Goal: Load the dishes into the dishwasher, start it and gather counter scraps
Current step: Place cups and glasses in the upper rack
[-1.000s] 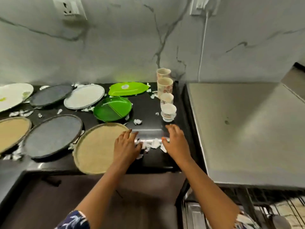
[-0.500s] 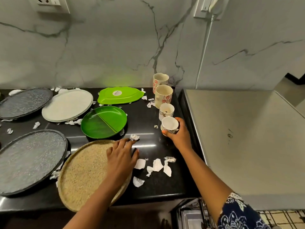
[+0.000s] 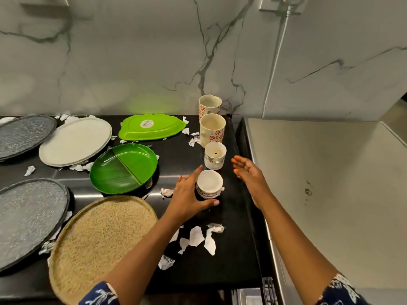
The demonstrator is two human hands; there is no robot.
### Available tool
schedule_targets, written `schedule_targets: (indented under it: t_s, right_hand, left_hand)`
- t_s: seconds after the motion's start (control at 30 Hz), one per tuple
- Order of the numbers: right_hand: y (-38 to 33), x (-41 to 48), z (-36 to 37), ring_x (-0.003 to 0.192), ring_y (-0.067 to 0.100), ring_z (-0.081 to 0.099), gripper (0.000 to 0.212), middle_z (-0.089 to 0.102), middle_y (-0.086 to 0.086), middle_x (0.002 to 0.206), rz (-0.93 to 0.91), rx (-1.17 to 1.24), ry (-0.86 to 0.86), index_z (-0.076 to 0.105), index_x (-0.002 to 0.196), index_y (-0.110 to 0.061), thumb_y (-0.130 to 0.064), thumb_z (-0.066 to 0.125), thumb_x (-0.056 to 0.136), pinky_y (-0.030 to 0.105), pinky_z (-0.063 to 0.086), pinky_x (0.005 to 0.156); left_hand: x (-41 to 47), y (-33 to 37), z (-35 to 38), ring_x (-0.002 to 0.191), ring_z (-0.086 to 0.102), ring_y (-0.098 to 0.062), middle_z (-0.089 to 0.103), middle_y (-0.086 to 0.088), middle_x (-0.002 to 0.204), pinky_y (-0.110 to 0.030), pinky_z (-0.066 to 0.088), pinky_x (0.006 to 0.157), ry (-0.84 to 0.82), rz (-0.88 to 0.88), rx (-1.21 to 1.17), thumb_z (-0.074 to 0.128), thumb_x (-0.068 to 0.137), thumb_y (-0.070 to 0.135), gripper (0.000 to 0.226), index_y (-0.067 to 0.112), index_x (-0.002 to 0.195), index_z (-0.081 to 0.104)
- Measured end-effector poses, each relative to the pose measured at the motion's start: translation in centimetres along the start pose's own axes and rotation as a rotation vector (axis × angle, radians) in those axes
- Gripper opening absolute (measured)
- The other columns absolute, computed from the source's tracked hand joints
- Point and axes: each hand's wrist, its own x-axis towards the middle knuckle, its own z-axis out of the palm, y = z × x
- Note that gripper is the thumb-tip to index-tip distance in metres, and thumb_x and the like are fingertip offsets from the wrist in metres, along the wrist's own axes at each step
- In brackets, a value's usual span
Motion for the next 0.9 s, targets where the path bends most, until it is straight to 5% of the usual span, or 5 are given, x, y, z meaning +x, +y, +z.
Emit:
schedule_targets:
  t_s: [0.2, 0.33, 0.47, 0.67, 0.9]
  right_hand:
    - [0.9, 4.1, 1.8, 0.132, 0.016, 0.039, 0.075, 0.041, 0.001, 0.145, -0.062, -0.33, -0.11, 0.032, 0.143, -0.021, -0.025, 0.072, 0.081, 0.029, 0.034, 0.105]
    - [1.3, 5.1, 3.8, 0.125, 0.018, 0.044, 0.085, 0.046, 0.005, 0.139, -0.126, -0.31, -0.012, 0.035, 0.139, -0.016, -0.028, 0.082, 0.069, 0.022, 0.035, 0.095]
    - [1.5, 5.3, 5.4, 0.108, 0.021, 0.056, 0.069, 0.059, 0.004, 0.121, -0.18, -0.324, 0.164, 0.047, 0.123, -0.015, -0.029, 0.083, 0.066, 0.023, 0.041, 0.079]
    - [-0.1, 0.8, 4.6, 0.108, 0.013, 0.052, 0.072, 0.054, 0.001, 0.124, -0.227, -0.215, 0.222, 0.042, 0.127, -0.017, -0.029, 0.083, 0.068, 0.022, 0.045, 0.083]
    - [-1.6, -15.1, 1.4, 0.105, 0.01, 0.056, 0.067, 0.055, -0.007, 0.115, -0.378, -0.065, 0.242, 0.043, 0.117, -0.027, -0.035, 0.082, 0.063, 0.016, 0.051, 0.08]
  left_hand:
    - [-0.1, 0.4, 0.0, 0.107, 0.05, 0.0, 0.058, 0.02, 0.11, -0.052, 0.031, 0.108, 0.144, 0.004, -0.098, 0.075, 0.054, 0.059, 0.073, 0.028, 0.117, 0.052]
    - [-1.5, 0.3, -0.6, 0.099, 0.056, -0.005, 0.059, 0.016, 0.106, -0.029, 0.049, 0.088, 0.349, -0.068, -0.175, 0.08, 0.052, 0.053, 0.072, 0.027, 0.113, 0.052]
    - [-3.1, 0.6, -2.2, 0.093, 0.056, 0.006, 0.059, 0.012, 0.102, -0.005, 0.042, 0.074, 0.431, -0.107, -0.25, 0.088, 0.051, 0.036, 0.071, 0.025, 0.11, 0.049]
    - [-6.9, 1.7, -4.4, 0.096, 0.061, -0.008, 0.063, 0.003, 0.105, -0.017, 0.047, 0.076, 0.463, -0.056, -0.339, 0.079, 0.049, 0.048, 0.064, 0.039, 0.104, 0.047]
    - [-15.6, 4.0, -3.4, 0.099, 0.061, -0.011, 0.062, -0.003, 0.111, -0.027, 0.05, 0.084, 0.344, 0.082, -0.486, 0.08, 0.055, 0.04, 0.069, 0.025, 0.114, 0.048]
